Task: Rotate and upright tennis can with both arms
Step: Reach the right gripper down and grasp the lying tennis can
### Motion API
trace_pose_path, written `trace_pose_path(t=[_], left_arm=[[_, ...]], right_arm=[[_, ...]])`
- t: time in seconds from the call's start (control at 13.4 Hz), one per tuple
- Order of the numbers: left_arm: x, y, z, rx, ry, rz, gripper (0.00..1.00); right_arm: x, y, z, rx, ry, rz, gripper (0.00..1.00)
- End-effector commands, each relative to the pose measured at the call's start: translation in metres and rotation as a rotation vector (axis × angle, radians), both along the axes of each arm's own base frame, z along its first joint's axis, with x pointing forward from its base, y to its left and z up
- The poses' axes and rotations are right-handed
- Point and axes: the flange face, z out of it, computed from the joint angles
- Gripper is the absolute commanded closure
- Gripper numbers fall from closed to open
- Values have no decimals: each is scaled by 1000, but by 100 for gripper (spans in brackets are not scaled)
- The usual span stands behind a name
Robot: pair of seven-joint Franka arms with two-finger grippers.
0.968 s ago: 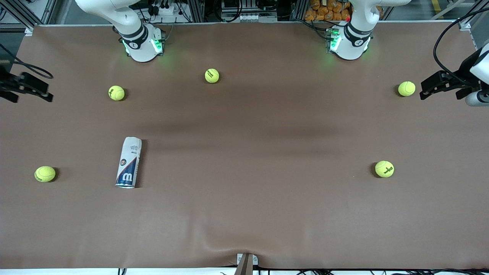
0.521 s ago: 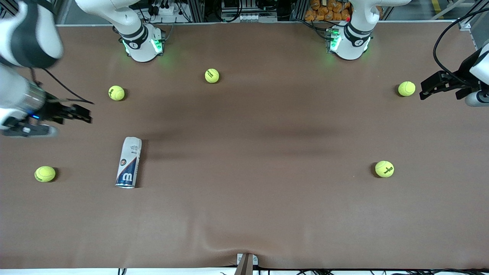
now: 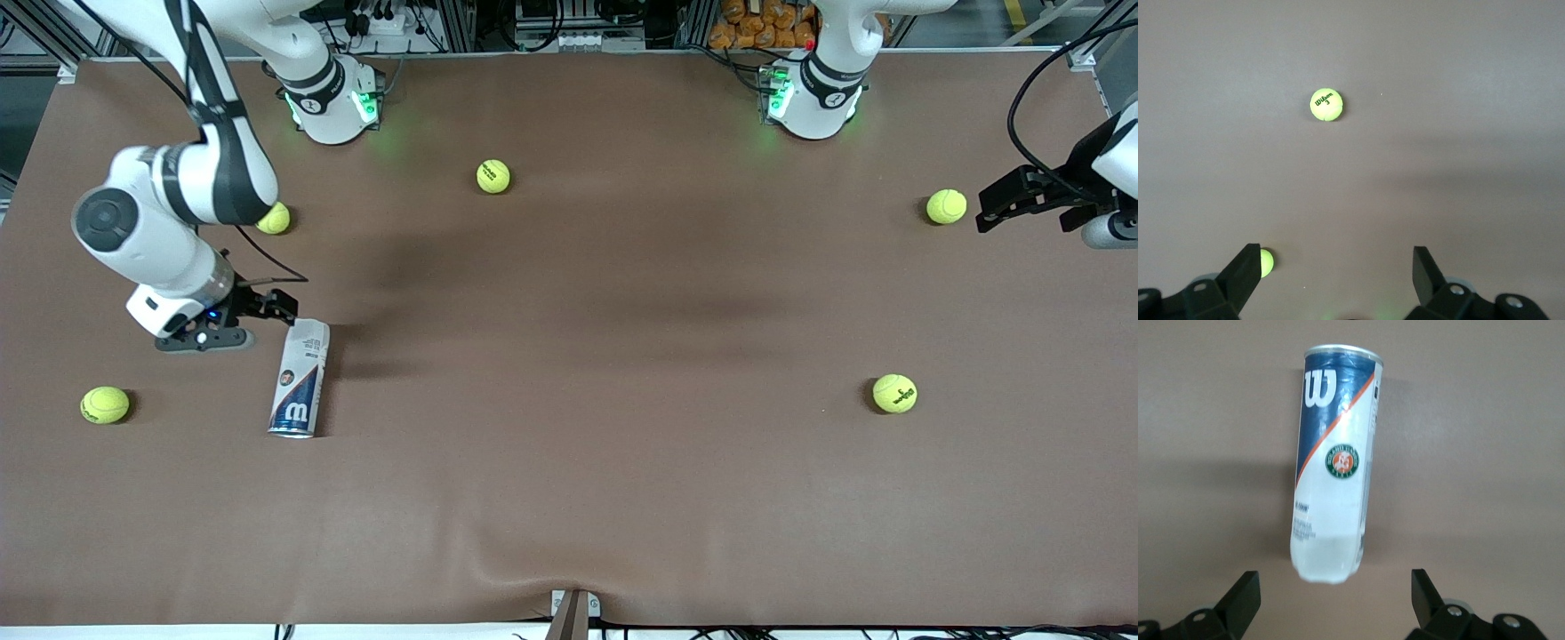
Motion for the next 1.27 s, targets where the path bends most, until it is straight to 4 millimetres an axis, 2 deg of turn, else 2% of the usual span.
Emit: trace_pose_path(t=[0.0,0.3,0.89,1.12,1.19], left_arm=[[1,0,1,5,6,0,0],[1,0,1,7,6,1,0],[3,0,-2,7,10,-2,0],[3,0,-2,10,10,-6,0],[3,0,-1,12,9,-8,0]], right_arm=[[9,10,-31,-42,-30,28,0],[15,4,-85,-87,-53,37,0],[30,2,-107,-100,-79,17,0],[32,17,-117,-65,-76,-23,0],[33,16,-118,-66,-74,-24,0]])
